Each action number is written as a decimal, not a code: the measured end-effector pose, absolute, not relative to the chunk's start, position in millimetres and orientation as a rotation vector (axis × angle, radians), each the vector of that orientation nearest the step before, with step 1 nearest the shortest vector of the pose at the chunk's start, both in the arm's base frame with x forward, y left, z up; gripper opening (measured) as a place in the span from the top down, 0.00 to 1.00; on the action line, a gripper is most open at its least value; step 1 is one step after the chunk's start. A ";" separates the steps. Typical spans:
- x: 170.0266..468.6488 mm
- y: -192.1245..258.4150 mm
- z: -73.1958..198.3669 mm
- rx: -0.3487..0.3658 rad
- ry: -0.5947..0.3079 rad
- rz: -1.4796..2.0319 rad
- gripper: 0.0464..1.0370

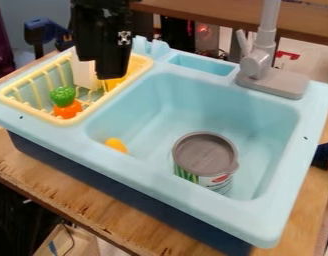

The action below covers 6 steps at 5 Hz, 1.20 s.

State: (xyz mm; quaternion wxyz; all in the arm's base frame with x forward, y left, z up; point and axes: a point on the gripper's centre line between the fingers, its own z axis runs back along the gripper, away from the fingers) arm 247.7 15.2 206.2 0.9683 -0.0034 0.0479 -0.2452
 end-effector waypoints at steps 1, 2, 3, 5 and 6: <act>247.3 14.5 198.8 -0.016 0.122 -0.496 0.03; 241.7 -11.5 181.2 -0.089 0.127 -0.532 0.03; 232.0 -47.1 175.8 -0.168 0.107 -0.597 0.03; 226.1 -77.9 174.2 -0.189 0.118 -0.606 0.03; 225.5 -74.5 158.4 -0.144 0.179 -0.550 0.03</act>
